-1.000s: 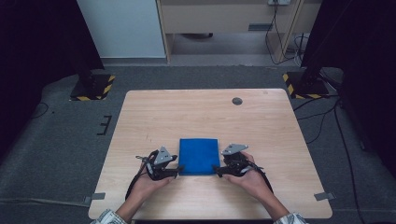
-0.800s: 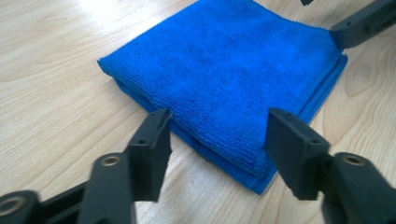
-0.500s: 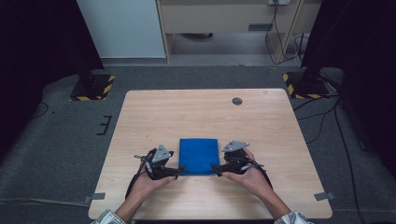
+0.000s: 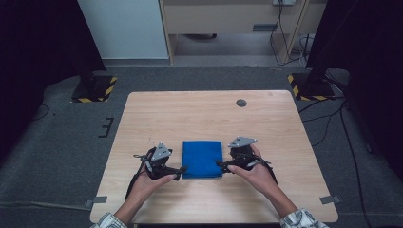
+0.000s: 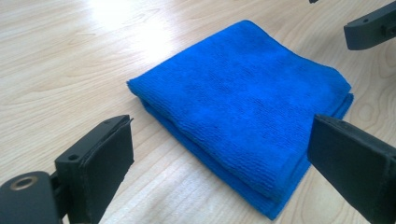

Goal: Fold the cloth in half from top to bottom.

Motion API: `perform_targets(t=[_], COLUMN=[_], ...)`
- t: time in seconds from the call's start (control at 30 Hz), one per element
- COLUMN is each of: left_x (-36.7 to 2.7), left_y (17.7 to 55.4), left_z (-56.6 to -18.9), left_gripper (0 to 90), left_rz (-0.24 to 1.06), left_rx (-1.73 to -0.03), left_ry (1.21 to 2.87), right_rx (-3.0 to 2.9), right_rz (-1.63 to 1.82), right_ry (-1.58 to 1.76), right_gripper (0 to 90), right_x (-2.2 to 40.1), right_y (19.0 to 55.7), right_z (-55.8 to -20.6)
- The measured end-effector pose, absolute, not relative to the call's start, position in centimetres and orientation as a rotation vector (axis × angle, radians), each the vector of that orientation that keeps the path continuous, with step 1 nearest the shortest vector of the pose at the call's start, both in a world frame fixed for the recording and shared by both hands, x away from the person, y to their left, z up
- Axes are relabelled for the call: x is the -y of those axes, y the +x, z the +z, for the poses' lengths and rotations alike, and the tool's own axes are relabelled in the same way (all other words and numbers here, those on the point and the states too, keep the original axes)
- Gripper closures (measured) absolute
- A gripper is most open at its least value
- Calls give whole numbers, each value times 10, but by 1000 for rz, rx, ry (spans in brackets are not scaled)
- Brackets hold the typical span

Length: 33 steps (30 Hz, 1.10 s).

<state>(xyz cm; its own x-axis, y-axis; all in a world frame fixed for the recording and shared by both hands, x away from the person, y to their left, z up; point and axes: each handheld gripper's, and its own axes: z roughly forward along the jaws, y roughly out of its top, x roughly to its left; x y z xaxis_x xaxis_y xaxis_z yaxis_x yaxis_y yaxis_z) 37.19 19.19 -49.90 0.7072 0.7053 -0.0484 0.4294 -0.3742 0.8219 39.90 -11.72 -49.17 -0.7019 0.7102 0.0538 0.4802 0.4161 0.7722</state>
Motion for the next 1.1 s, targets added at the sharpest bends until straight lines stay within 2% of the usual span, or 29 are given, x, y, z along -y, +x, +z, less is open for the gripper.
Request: perform_targets(t=[1.1], left_x=[-195], left_y=[422], left_z=[-462], left_gripper=[51], left_rz=[422], left_rx=[-900], left_ry=[2033], right_rx=[-2293], right_rz=[1179], right_ry=[1110], right_gripper=[94], right_x=[125], right_y=[454], right_z=[-448])
